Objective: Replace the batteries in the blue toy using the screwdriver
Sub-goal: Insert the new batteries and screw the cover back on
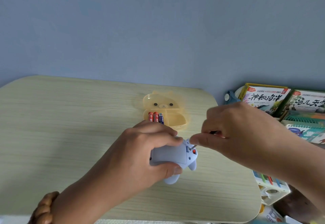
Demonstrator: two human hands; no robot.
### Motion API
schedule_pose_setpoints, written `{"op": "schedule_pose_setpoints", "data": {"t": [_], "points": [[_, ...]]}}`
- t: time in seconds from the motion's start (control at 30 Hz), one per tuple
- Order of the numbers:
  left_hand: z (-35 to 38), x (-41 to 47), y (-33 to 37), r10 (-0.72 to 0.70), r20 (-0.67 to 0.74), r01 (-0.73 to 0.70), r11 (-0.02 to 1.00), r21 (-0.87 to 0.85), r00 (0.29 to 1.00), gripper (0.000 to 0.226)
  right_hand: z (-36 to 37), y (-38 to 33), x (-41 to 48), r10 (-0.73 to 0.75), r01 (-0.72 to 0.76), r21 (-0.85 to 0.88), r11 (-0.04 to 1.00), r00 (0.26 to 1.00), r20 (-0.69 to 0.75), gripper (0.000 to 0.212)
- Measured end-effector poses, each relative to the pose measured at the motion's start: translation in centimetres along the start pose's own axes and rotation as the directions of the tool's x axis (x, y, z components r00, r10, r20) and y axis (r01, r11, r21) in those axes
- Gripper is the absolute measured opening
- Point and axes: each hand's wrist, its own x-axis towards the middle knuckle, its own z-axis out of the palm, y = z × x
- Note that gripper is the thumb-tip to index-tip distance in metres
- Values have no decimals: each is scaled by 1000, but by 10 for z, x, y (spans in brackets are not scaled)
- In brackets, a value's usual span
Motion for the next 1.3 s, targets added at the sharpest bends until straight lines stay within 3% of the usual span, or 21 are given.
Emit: {"op": "schedule_pose_setpoints", "data": {"t": [0.1,0.2,0.3,0.43,0.57,0.73,0.97,1.07,1.17,1.23,1.3], "points": [[0,-1,0,4,4,-4,1000,12,1000,45,2,8,-9,43,-34,201,979,998,-40,39],[0,-2,0,-4,5,4,1000,19,1000,44,18,15,-17,252,-136,430,892,941,-226,22],[-1,-2,-1,-4,10,4,1000,17,1000,44,55,22,-16,406,-298,338,893,858,-316,16],[-1,-4,-4,-14,7,14,1000,7,1000,45,86,18,-12,507,-418,303,857,793,-339,13],[-1,-4,-6,-16,-1,16,1000,-6,1000,44,97,12,-12,528,-475,233,848,790,-310,17],[-1,-3,-7,-19,4,19,1000,-1,1000,45,101,5,-13,569,-507,265,820,770,-289,23],[-3,-4,-5,-18,13,18,1000,0,1000,44,95,6,-14,502,-445,243,862,813,-295,16],[-4,-4,-4,-22,17,22,1000,1,1000,44,79,7,-27,240,-136,284,949,897,-370,35],[-5,-2,-3,-33,49,34,999,-30,998,41,68,-2,-34,-92,160,355,921,975,-202,72],[-5,-2,-1,-31,63,35,998,-54,998,39,75,-3,-32,-124,193,397,898,974,-191,77],[-7,-3,-1,-36,50,40,996,-77,998,43,79,-3,-28,-77,179,448,876,969,-235,67]]}}
